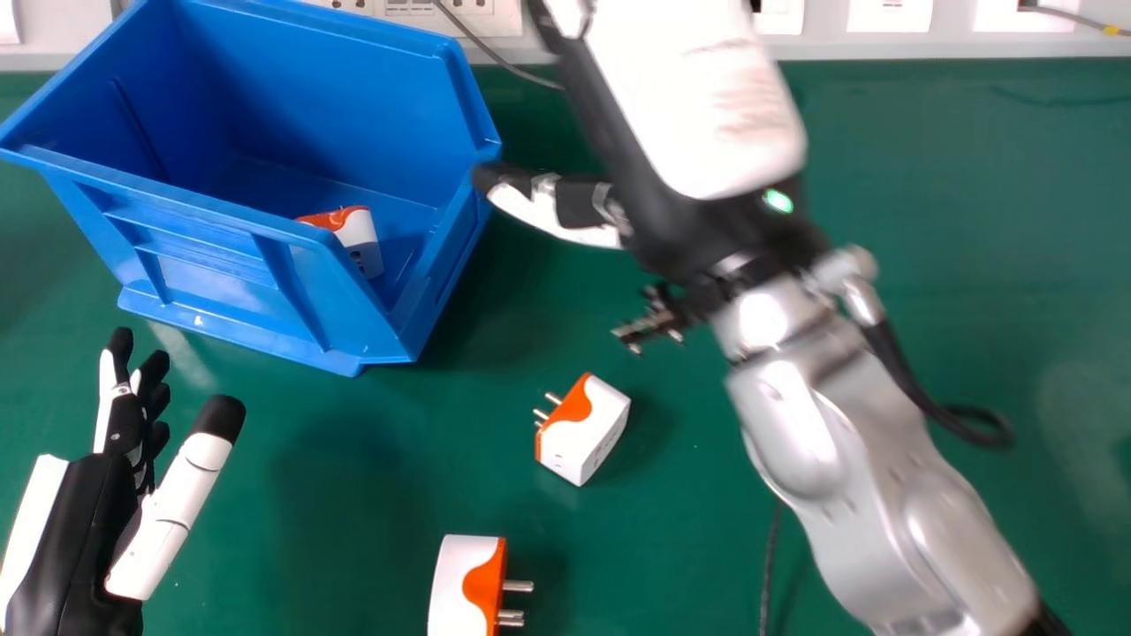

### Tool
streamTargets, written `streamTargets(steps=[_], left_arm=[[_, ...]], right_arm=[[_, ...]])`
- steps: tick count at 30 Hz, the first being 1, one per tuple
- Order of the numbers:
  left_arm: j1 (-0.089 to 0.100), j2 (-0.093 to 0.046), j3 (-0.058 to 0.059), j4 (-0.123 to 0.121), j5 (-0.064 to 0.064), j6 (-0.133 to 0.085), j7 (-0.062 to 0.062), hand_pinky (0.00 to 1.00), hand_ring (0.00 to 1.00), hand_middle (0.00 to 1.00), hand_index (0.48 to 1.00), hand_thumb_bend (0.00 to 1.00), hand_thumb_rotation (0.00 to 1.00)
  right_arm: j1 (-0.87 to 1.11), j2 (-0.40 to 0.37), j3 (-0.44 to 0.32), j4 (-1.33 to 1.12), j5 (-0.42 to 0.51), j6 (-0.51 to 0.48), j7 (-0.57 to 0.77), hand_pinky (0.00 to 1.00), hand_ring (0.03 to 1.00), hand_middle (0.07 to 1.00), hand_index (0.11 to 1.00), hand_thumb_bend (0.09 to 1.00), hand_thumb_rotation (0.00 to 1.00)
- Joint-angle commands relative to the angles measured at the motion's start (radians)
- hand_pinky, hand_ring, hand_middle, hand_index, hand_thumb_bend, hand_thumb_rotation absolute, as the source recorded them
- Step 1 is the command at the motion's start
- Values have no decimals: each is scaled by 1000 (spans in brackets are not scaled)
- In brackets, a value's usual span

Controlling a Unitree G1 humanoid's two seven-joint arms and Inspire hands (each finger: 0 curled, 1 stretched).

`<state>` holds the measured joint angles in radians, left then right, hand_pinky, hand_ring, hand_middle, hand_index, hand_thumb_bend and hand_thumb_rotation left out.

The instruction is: Pick all objects and put in blue box

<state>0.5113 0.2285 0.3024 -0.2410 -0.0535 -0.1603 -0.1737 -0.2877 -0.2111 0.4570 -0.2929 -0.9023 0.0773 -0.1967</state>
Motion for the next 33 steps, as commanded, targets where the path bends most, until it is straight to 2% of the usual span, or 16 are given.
streamTargets(steps=[1,6,10,15,17,23,26,33], left_arm=[[-6,13,5,-5,8,-4,-1,993,1000,1000,1000,818,830],[-11,17,6,-11,11,7,-2,992,1000,1000,1000,829,831],[-17,16,6,-6,4,11,-4,991,1000,1000,1000,831,830],[-28,16,1,1,7,12,-1,989,1000,1000,1000,831,827],[-29,18,1,5,8,10,-2,987,1000,1000,1000,829,824],[-26,25,9,19,-1,-1,-12,985,1000,1000,1000,818,817],[-27,27,8,19,3,1,-11,985,1000,1000,1000,815,813],[-28,27,11,24,-3,-5,-19,987,1000,1000,1000,821,812]], right_arm=[[77,-11,-30,-80,19,-10,26,909,1000,1000,1000,625,5],[220,-43,-71,-159,15,-24,60,884,990,1000,1000,669,1],[316,-61,-115,-162,58,-50,58,853,984,1000,999,683,5],[398,-92,-154,-140,53,-81,49,811,969,1000,988,696,41],[421,-96,-159,-131,39,-84,43,806,958,999,979,695,84],[476,-81,-128,-48,4,-97,4,825,952,998,968,692,231],[478,-79,-111,-12,6,-102,15,836,957,999,969,699,303],[449,-95,-69,70,-13,-121,30,859,966,1000,974,706,375]])
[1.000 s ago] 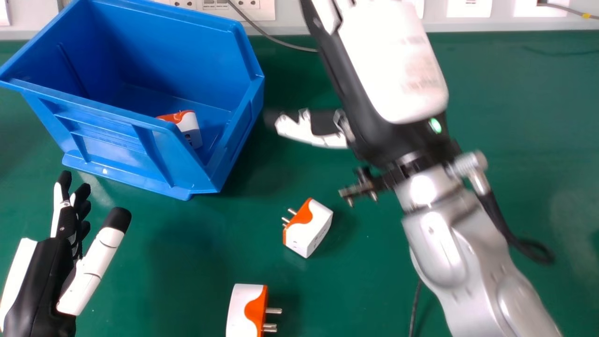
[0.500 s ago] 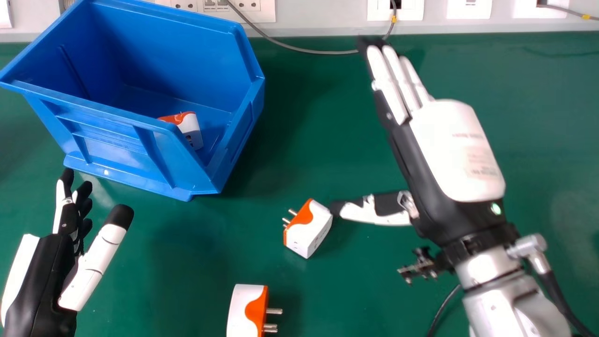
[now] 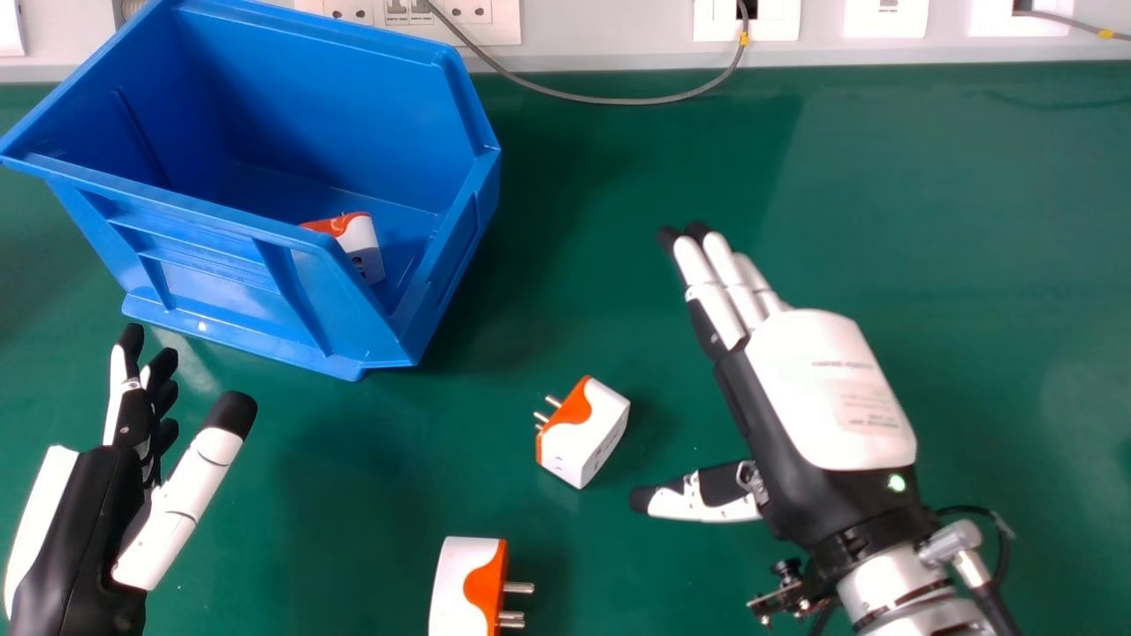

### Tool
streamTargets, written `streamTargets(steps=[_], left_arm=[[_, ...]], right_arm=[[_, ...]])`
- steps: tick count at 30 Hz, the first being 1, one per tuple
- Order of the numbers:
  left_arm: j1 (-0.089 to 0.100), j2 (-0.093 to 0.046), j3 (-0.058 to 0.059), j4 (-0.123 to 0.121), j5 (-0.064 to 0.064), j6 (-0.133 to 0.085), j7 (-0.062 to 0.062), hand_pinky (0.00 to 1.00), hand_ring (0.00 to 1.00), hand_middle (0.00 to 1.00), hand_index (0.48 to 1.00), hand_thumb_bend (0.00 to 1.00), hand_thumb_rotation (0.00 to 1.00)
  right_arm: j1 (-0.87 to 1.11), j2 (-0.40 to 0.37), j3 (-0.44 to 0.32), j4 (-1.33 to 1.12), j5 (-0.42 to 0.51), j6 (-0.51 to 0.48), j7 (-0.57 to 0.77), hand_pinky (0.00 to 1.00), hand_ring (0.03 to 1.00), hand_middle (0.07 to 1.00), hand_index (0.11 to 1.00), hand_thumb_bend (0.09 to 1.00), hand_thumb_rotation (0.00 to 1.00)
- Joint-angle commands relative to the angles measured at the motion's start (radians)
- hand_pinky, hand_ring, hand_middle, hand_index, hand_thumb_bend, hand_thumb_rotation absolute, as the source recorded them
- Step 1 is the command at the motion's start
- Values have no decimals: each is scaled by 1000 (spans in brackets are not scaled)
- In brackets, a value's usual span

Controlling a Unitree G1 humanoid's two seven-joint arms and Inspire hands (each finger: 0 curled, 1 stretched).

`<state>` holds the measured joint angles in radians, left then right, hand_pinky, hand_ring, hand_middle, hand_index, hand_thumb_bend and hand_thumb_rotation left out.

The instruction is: Pick all objects and put in blue box

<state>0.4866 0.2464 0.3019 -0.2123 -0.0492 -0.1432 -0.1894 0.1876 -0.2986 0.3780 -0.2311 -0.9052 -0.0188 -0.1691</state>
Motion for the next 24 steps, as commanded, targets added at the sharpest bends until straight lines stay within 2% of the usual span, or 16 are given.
streamTargets(steps=[1,4,10,17,24], left_arm=[[-3,9,12,-1,-9,-26,-4,987,1000,1000,1000,821,811],[-5,8,15,3,-11,-27,-5,988,1000,1000,1000,821,809],[-6,9,14,-1,0,-25,0,988,1000,1000,1000,823,805],[-11,12,15,0,4,-24,3,989,1000,1000,1000,822,805],[-14,10,13,-3,7,-17,6,991,1000,1000,1000,822,807]], right_arm=[[-41,-16,19,32,-13,-33,12,862,967,1000,974,705,380],[-80,-36,32,77,-11,-50,43,873,967,1000,970,700,393],[-161,-81,40,123,1,-76,137,877,961,996,960,698,390],[-222,-85,51,167,2,-78,181,883,965,1000,964,688,387],[-348,-107,58,262,28,-146,225,882,957,984,944,697,328]])
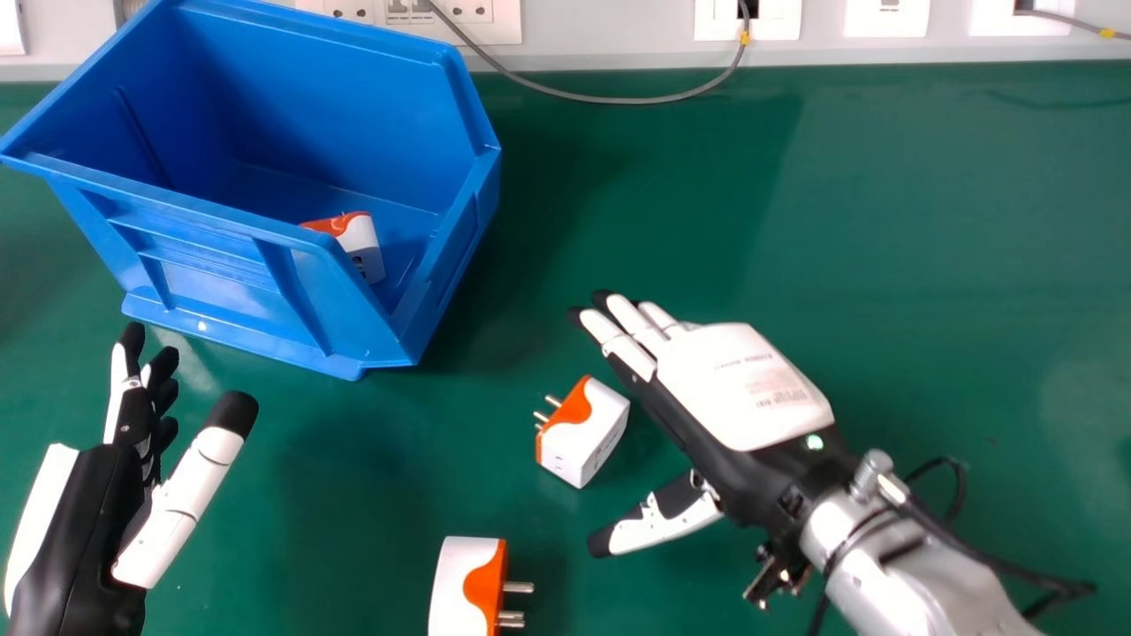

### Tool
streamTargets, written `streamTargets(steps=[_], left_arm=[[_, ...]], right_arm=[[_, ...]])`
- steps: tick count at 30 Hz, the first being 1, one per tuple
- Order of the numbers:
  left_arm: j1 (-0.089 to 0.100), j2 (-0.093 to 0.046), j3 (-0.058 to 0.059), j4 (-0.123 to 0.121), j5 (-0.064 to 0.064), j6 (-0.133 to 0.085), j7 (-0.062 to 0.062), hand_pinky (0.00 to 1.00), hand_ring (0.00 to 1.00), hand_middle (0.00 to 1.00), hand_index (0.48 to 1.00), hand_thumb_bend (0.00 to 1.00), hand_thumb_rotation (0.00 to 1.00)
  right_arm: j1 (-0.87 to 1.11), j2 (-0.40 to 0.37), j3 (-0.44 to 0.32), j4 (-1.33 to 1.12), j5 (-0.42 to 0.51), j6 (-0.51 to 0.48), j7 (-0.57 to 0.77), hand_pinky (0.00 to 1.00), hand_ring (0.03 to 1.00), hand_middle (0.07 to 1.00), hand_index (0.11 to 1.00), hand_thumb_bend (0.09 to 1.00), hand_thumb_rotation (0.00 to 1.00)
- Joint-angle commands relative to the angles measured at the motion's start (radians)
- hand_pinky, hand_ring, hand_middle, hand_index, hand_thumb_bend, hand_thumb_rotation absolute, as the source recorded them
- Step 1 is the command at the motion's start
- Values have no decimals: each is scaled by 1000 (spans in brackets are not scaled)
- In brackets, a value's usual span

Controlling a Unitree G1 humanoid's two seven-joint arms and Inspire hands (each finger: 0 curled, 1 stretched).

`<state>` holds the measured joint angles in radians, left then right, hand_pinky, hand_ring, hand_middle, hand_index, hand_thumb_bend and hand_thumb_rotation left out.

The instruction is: Pick all objects and put in blue box

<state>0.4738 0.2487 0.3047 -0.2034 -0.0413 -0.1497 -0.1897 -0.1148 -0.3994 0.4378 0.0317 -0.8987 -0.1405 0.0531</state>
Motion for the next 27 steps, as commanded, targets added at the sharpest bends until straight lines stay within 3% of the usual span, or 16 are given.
streamTargets(steps=[1,16,22,27], left_arm=[[-2,7,11,-13,0,-9,7,990,1000,1000,1000,825,808],[3,2,8,-26,4,-2,13,990,1000,1000,1000,820,809],[3,1,9,-30,-4,4,11,990,1000,1000,1000,816,810],[10,0,8,-45,-3,6,10,990,1000,1000,1000,819,809]], right_arm=[[-62,-10,0,11,24,-35,10,876,952,975,931,710,301],[-259,-37,53,160,21,-136,101,850,936,964,909,721,219],[-344,-50,84,232,32,-218,136,845,933,959,901,713,171],[-421,-60,110,292,30,-297,171,833,926,949,888,701,130]])
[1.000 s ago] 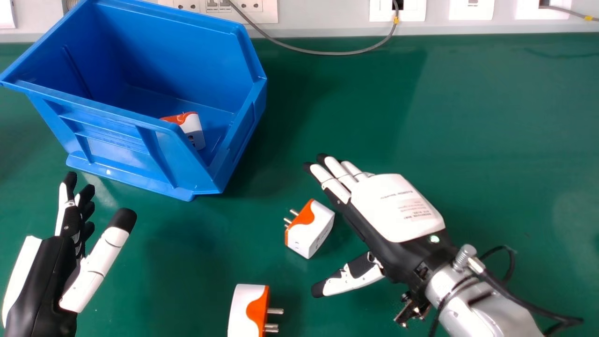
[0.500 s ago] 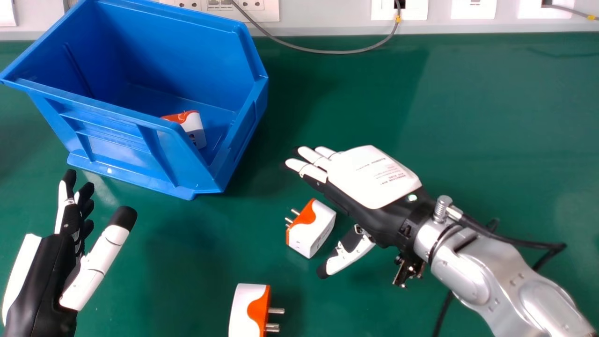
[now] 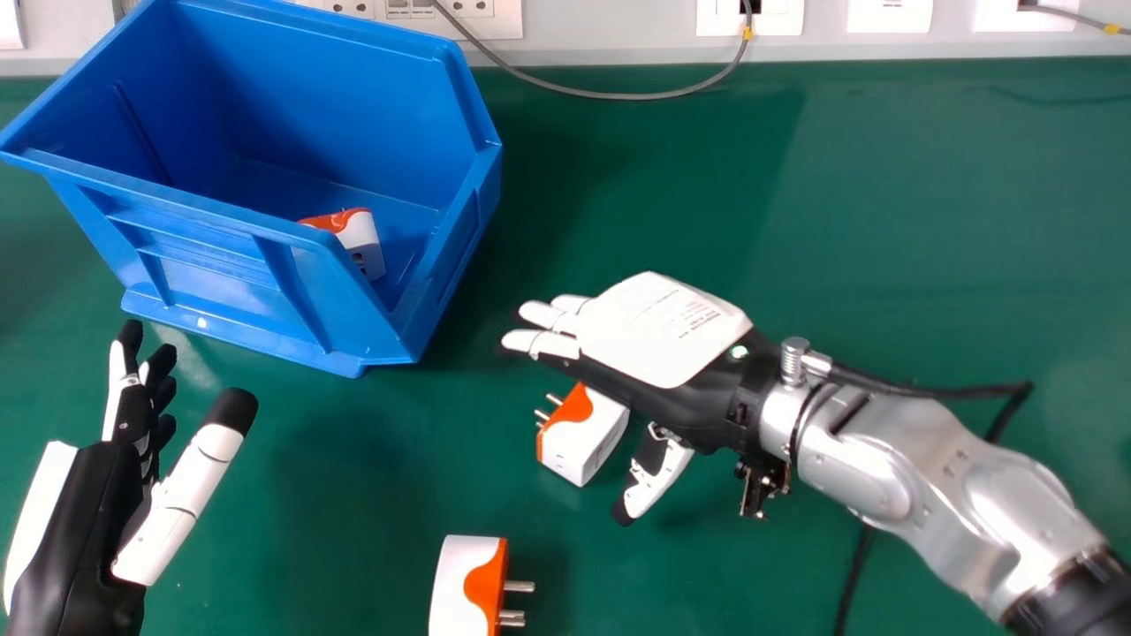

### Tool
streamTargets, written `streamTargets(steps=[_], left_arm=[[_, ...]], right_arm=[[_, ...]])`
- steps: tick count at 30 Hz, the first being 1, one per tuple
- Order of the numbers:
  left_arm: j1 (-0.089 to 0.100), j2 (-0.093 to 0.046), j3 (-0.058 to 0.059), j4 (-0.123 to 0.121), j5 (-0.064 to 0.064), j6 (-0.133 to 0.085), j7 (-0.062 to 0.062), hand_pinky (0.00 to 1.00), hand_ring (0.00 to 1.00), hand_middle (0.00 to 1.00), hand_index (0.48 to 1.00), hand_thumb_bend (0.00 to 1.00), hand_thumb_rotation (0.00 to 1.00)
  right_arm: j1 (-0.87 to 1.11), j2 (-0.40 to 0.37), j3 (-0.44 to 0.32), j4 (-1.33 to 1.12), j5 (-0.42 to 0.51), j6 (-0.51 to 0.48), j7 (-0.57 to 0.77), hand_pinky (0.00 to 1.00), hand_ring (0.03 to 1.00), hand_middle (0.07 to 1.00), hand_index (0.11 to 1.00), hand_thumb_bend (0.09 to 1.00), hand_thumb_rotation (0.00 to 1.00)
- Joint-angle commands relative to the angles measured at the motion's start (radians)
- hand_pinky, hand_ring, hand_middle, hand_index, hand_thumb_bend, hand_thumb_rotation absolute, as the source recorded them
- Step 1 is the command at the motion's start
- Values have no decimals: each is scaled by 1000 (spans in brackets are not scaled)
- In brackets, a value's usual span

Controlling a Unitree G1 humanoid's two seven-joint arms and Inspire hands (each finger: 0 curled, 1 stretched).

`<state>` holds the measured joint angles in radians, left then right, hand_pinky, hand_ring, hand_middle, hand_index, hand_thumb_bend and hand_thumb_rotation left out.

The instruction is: Pick all objects and put in blue box

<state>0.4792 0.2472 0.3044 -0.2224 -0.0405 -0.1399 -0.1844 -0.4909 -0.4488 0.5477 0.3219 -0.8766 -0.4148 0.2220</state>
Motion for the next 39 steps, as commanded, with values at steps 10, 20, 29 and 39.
streamTargets(steps=[10,20,29,39], left_arm=[[1,2,6,-25,-1,-8,4,990,1000,1000,1000,809,809],[2,0,8,-27,-15,-9,-4,991,1000,1000,1000,813,812],[11,-1,9,-42,-26,-4,-10,991,1000,1000,1000,804,812],[23,-2,11,-75,-34,26,-7,989,1000,1000,1000,826,814]], right_arm=[[-142,2,67,93,-47,-78,30,822,910,918,846,699,92],[-233,24,124,244,-108,-144,-66,789,881,888,810,570,22],[-258,46,139,309,-116,-124,-62,752,856,868,783,497,3],[-291,62,174,347,-153,-105,-91,735,851,859,775,474,0]])
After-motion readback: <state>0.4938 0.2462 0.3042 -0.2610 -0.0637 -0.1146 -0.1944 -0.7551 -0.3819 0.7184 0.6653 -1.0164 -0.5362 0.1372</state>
